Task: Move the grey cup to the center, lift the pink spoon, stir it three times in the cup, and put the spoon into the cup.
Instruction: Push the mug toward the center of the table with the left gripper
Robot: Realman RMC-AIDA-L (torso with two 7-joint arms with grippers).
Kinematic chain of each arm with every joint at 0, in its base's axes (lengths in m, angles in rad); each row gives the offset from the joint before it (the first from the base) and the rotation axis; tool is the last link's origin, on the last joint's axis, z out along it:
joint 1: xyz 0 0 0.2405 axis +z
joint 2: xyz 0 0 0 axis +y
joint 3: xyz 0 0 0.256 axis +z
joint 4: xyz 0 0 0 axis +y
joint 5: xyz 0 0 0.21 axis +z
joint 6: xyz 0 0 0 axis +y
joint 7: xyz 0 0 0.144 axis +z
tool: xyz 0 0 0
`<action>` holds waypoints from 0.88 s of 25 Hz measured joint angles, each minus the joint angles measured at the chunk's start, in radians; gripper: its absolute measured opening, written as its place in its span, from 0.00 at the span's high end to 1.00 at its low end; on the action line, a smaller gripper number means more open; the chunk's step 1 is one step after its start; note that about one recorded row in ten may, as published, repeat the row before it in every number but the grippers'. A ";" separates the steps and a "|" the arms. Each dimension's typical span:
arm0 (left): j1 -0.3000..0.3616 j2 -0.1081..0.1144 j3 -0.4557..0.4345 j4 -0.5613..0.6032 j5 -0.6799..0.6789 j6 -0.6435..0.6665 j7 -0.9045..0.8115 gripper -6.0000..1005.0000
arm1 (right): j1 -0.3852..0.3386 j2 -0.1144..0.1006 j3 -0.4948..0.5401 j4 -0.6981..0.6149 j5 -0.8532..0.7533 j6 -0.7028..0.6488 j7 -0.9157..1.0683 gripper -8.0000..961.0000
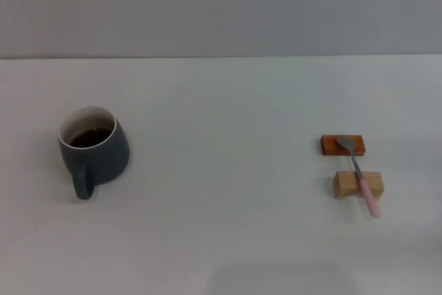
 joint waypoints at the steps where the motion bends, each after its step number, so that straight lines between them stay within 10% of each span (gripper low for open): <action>1: 0.000 -0.001 0.000 0.000 0.000 0.000 0.000 0.17 | 0.000 0.000 0.000 0.001 0.000 0.000 0.000 0.55; 22: 0.010 -0.015 0.128 -0.035 0.000 -0.040 -0.024 0.25 | -0.031 -0.013 0.010 0.042 0.007 -0.011 -0.005 0.55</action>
